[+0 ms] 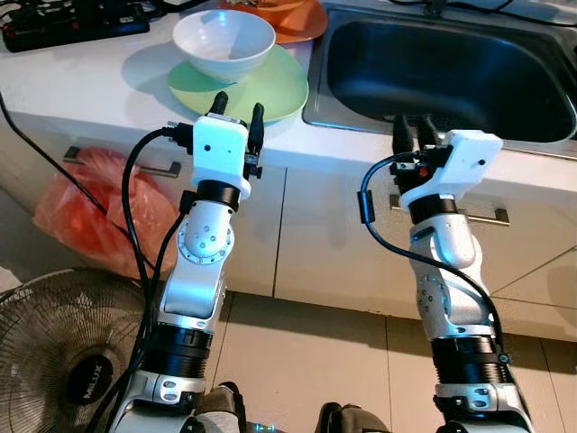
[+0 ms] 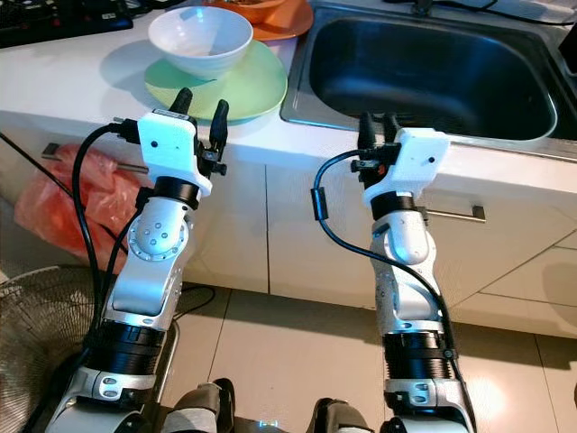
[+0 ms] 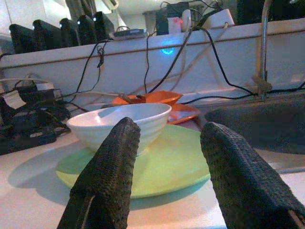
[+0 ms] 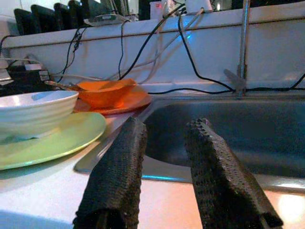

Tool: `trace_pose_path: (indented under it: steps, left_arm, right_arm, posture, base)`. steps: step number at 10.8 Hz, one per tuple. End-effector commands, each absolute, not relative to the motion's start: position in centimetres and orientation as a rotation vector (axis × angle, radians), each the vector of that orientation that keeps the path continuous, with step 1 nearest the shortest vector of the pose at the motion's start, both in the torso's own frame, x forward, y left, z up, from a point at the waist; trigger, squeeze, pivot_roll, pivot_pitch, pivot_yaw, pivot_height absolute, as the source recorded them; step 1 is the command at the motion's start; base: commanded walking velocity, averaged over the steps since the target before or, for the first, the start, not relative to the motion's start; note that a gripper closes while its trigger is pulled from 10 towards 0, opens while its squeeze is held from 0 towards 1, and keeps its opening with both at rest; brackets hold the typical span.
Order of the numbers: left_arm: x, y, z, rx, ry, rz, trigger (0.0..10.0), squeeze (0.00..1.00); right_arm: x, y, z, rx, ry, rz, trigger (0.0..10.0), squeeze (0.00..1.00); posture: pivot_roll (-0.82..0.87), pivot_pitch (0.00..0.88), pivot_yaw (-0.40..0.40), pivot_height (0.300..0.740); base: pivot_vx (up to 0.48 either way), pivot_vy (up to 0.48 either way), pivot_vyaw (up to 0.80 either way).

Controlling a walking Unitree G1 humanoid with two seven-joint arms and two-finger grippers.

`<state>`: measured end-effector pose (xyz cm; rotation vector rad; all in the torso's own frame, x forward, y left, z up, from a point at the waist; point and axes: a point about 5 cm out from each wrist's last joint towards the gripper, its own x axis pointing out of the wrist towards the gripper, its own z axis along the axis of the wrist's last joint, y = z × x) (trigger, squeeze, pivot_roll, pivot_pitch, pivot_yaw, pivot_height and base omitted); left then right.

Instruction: Kitchen organization

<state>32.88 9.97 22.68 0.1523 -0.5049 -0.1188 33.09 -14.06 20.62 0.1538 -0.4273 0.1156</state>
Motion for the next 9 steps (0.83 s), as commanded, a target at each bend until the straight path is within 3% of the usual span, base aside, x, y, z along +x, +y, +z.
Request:
trace_pose_path:
  steps: [1, 9]
  left_arm:
    - [32.86, 9.91, 22.70, 0.150, -0.511, -0.114, 10.0, 0.00]
    - [32.96, 10.52, 22.48, 0.153, -0.501, -0.092, 10.0, 0.00]
  right_arm:
    - [33.06, -14.22, 20.96, 0.163, -0.449, 0.114, 10.0, 0.00]
    - [33.11, -13.89, 20.78, 0.168, -0.445, 0.128, 10.0, 0.00]
  posture:
    - [0.08, 0.164, -0.032, 0.740]
    - [0.09, 0.179, -0.032, 0.740]
  base:
    - [0.000, 0.000, 0.00]
    - [0.249, 0.000, 0.00]
